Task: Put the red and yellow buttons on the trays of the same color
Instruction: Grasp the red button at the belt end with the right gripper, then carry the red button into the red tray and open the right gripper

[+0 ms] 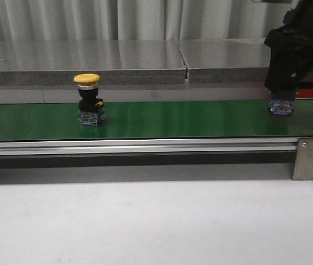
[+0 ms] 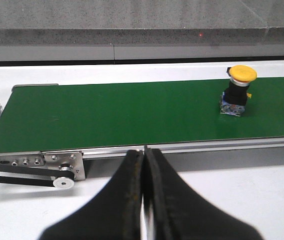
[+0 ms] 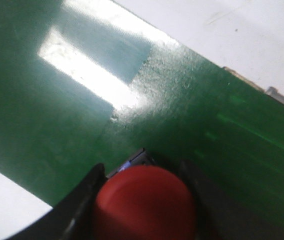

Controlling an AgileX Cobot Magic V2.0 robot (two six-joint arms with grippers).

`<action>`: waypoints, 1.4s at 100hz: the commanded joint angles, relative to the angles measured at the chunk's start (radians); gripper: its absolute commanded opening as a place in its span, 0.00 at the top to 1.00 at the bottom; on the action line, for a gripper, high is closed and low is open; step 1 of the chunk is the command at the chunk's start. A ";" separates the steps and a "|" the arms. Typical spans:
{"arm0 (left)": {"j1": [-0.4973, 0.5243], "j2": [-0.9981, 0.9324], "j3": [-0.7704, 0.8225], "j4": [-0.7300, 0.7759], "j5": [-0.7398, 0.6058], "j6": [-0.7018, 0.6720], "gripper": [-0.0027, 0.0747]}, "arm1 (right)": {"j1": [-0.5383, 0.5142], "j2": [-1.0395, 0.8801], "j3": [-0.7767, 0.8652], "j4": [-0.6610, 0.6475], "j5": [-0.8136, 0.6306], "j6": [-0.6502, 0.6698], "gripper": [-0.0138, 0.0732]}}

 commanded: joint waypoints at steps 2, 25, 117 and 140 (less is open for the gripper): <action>-0.007 0.010 -0.026 -0.023 -0.065 0.002 0.99 | -0.039 -0.069 -0.115 -0.006 0.042 0.035 0.82; -0.007 0.010 -0.026 -0.023 -0.065 0.002 0.99 | -0.200 -0.075 -0.291 -0.116 0.120 0.131 0.82; -0.007 0.010 -0.026 -0.023 -0.065 0.002 0.99 | -0.455 0.266 -0.301 -0.044 -0.186 0.194 0.82; -0.007 0.010 -0.026 -0.023 -0.065 0.002 0.99 | -0.453 0.300 -0.301 -0.043 -0.202 0.194 0.82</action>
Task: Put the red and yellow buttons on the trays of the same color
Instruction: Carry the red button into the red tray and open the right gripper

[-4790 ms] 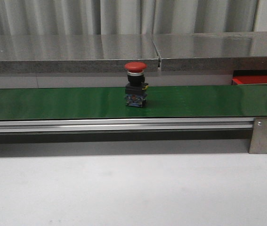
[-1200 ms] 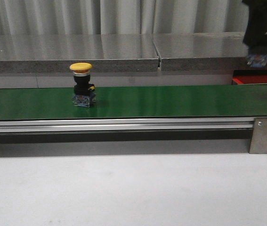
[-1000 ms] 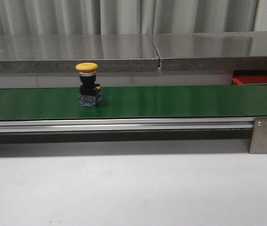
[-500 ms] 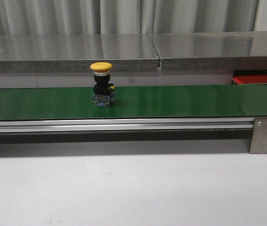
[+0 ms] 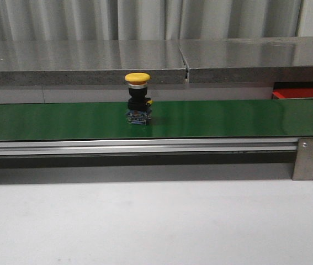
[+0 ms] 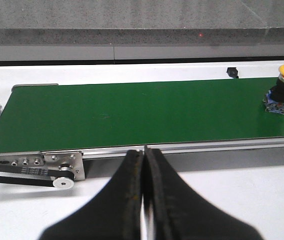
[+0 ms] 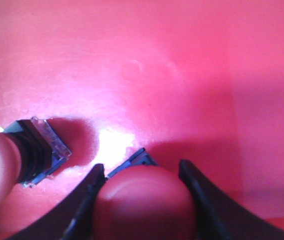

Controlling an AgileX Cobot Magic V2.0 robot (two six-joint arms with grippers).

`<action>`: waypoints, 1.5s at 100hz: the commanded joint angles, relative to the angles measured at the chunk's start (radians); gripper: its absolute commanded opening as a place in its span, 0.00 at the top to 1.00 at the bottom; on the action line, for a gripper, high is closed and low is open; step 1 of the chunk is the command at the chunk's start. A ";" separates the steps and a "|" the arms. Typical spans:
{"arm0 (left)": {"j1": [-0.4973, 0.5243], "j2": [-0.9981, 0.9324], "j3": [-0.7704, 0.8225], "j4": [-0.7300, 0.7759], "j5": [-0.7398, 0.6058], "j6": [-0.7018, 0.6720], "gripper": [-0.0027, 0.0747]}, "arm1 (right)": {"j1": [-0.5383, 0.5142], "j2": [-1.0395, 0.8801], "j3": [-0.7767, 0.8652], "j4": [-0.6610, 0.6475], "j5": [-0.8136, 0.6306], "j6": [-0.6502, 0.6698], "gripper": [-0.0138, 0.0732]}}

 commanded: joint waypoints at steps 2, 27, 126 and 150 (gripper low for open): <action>-0.007 0.010 -0.026 -0.021 -0.065 0.002 0.99 | -0.002 -0.057 -0.032 0.016 -0.052 -0.003 0.82; -0.007 0.010 -0.026 -0.021 -0.065 0.002 0.99 | -0.002 -0.057 -0.032 0.017 -0.052 -0.003 0.64; -0.007 0.010 -0.026 -0.021 -0.065 0.002 0.99 | 0.007 -0.308 -0.035 0.041 0.085 -0.062 0.09; -0.007 0.010 -0.026 -0.021 -0.065 0.002 0.99 | 0.077 -0.464 0.084 0.046 0.137 -0.126 0.09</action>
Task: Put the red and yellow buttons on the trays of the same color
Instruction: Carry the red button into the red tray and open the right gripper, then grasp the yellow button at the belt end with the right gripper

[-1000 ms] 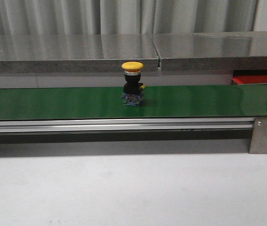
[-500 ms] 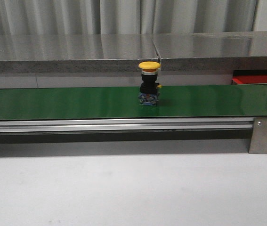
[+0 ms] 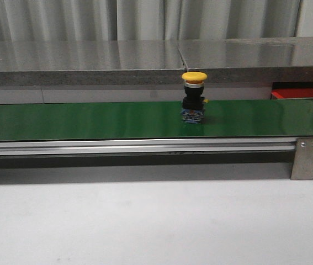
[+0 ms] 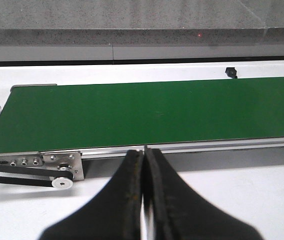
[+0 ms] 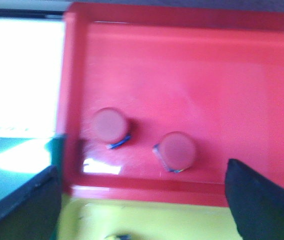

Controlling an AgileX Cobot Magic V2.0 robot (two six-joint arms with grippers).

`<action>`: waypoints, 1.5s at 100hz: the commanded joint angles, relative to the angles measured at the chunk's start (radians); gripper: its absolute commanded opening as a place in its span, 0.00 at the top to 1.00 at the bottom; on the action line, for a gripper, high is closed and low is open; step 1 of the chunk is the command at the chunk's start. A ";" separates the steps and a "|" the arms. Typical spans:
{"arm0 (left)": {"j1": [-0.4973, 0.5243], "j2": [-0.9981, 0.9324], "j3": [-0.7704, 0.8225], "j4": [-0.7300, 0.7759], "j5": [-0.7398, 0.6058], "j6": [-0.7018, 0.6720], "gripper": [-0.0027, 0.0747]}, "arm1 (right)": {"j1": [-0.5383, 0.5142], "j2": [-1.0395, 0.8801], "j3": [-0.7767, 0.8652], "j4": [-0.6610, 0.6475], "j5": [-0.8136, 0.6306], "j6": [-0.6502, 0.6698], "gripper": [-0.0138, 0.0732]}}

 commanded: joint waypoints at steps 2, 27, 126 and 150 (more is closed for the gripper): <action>-0.007 0.010 -0.026 -0.021 -0.065 0.002 0.99 | 0.032 -0.122 0.040 0.021 -0.001 -0.042 0.09; -0.007 0.010 -0.026 -0.021 -0.065 0.002 0.99 | 0.154 -0.257 0.266 0.021 0.022 -0.130 0.09; -0.007 0.010 -0.026 -0.021 -0.065 0.002 0.99 | 0.515 -0.091 0.334 0.046 -0.228 -0.183 0.09; -0.007 0.010 -0.026 -0.021 -0.065 0.002 0.99 | 0.515 -0.085 0.334 0.046 -0.259 -0.183 0.11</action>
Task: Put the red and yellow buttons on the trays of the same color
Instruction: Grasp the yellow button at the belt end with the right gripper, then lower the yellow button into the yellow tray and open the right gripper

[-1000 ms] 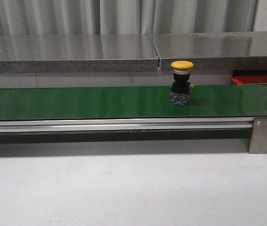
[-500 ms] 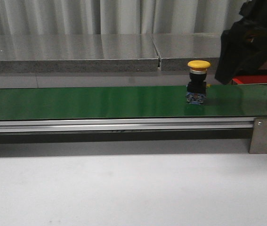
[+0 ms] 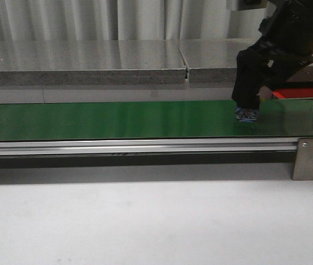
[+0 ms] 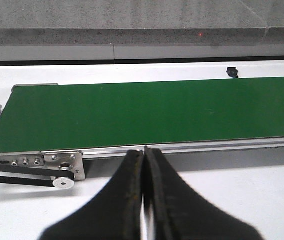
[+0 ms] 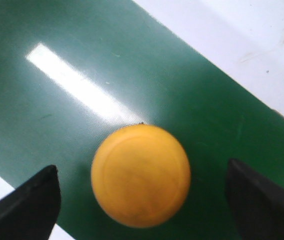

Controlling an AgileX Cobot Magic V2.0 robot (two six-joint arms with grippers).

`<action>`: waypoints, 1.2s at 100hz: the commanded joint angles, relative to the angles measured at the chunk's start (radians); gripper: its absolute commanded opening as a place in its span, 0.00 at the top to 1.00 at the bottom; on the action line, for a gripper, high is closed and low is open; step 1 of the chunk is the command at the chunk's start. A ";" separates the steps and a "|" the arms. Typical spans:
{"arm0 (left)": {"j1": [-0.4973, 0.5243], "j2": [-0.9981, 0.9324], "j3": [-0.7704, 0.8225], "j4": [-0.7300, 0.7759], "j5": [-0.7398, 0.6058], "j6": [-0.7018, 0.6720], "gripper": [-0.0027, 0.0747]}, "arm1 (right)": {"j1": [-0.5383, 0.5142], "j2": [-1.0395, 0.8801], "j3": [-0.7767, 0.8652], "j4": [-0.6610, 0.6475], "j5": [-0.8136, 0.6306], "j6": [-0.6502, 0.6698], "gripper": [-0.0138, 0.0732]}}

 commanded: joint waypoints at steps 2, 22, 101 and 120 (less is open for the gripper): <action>-0.007 0.010 -0.026 -0.021 -0.065 0.002 0.99 | -0.001 -0.041 -0.025 0.020 -0.053 -0.012 0.11; -0.007 0.010 -0.026 -0.021 -0.065 0.002 0.99 | -0.002 -0.032 -0.025 0.019 -0.039 -0.012 0.45; -0.007 0.010 -0.026 -0.021 -0.065 0.002 0.99 | -0.347 -0.304 -0.023 -0.024 0.164 0.220 0.76; -0.007 0.010 -0.026 -0.021 -0.065 0.002 0.99 | -0.554 -0.325 -0.020 -0.024 0.152 0.273 0.76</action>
